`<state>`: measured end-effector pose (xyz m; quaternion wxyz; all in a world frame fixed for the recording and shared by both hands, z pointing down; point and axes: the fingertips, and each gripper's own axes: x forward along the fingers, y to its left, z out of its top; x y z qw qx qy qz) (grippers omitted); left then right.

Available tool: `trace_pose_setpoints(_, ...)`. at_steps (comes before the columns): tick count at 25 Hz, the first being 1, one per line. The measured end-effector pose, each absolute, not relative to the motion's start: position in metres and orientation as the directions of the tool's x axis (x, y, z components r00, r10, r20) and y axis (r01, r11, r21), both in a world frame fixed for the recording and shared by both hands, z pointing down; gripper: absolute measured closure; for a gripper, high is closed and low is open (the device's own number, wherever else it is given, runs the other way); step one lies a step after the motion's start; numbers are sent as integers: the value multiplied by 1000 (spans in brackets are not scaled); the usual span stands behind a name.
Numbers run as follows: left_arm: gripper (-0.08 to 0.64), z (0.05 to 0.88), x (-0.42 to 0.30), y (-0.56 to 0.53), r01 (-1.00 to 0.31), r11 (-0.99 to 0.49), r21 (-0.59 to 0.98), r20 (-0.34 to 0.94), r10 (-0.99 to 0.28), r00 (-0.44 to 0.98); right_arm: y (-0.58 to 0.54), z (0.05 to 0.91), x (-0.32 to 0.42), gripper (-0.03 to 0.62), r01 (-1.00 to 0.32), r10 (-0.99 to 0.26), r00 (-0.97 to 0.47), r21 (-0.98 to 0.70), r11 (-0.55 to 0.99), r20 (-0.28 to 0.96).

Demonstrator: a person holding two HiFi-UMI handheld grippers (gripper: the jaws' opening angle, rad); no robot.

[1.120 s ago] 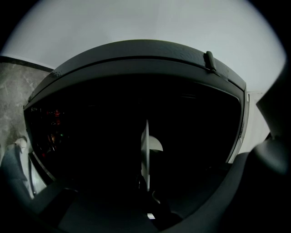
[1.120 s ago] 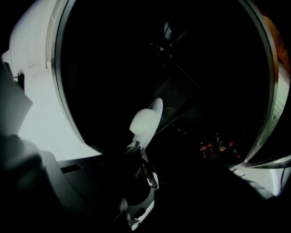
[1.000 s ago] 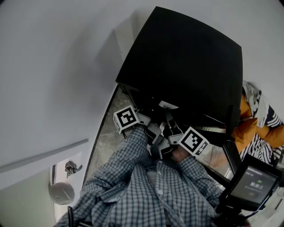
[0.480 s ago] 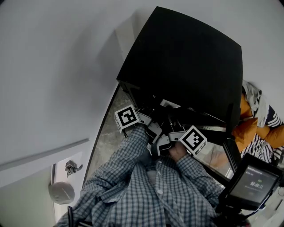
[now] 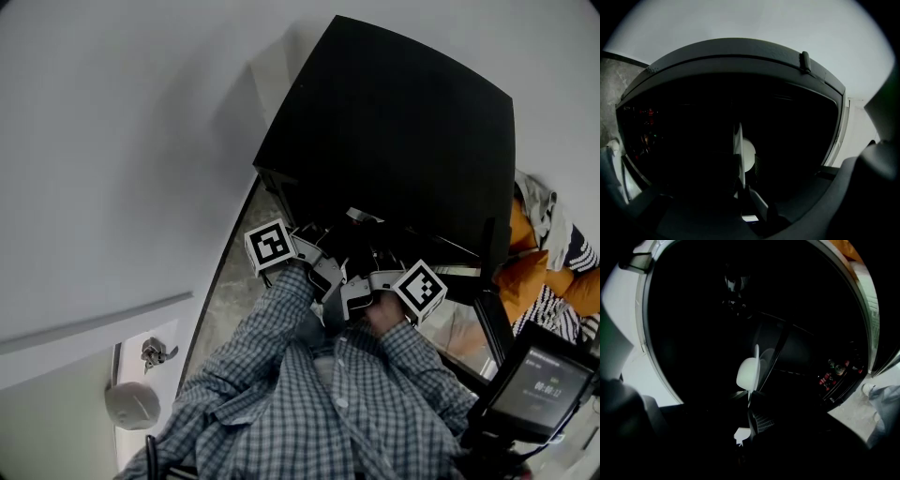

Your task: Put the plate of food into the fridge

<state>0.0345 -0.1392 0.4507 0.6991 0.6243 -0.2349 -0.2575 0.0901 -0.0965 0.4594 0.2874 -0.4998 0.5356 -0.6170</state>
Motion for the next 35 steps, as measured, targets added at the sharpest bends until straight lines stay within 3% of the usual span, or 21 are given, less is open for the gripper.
trace_pose_setpoints(15,471,470,24,-119,76,146,986,40,-663,747,-108,477,113,560,-188,-900,-280,-938,-291,335)
trace_pose_setpoints(20,476,472,20,-117,82,161,983,48,-670,741,-113,472,110,560,-277,-888,-307,-925,-261,343)
trace_pose_setpoints(24,553,469,18,-120,63,146,987,51,-670,741,-117,470,109,558,-311,-883,-321,-919,-244,343)
trace_pose_setpoints(30,554,463,18,-121,72,117,991,25,-669,743,-112,472,104,557,-353,-869,-348,-908,-227,352)
trace_pose_setpoints(35,554,461,13,-119,78,104,991,13,-674,738,-104,472,92,558,-472,-820,-414,-864,-177,395)
